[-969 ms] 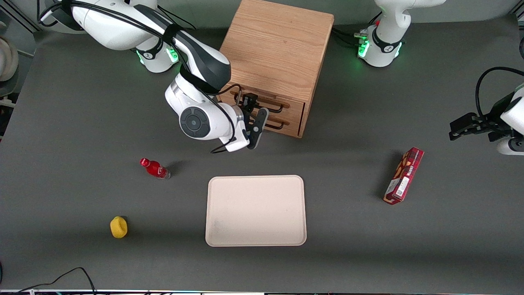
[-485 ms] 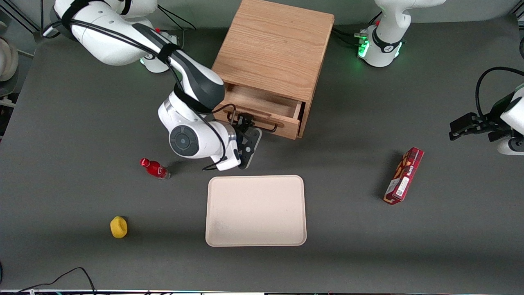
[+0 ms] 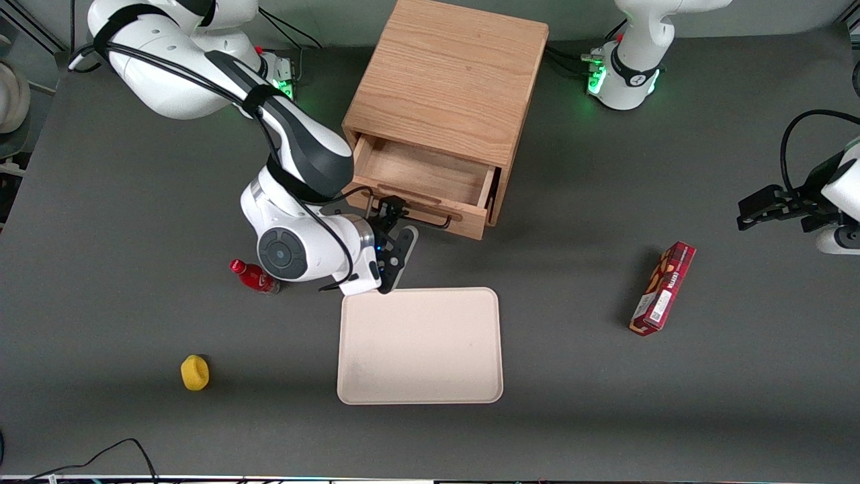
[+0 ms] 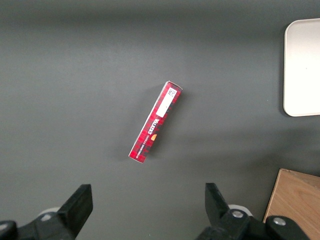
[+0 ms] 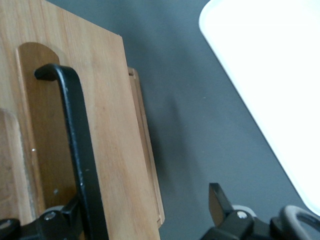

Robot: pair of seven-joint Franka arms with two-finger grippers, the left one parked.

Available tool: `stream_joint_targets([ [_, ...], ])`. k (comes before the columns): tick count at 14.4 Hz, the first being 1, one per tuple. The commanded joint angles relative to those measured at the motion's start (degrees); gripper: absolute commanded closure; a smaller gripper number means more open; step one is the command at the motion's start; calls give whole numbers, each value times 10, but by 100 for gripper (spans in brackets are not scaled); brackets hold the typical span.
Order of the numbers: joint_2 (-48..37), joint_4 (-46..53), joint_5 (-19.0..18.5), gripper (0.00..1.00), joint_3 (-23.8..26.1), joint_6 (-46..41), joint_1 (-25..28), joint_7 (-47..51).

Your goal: Open upper drawer

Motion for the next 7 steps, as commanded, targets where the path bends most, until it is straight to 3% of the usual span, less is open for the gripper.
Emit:
stream_joint_targets([
  [1,24,45,-11,0,-6,-15,6,12],
  [7,46,96,-15,0,-16,-14,7,4],
])
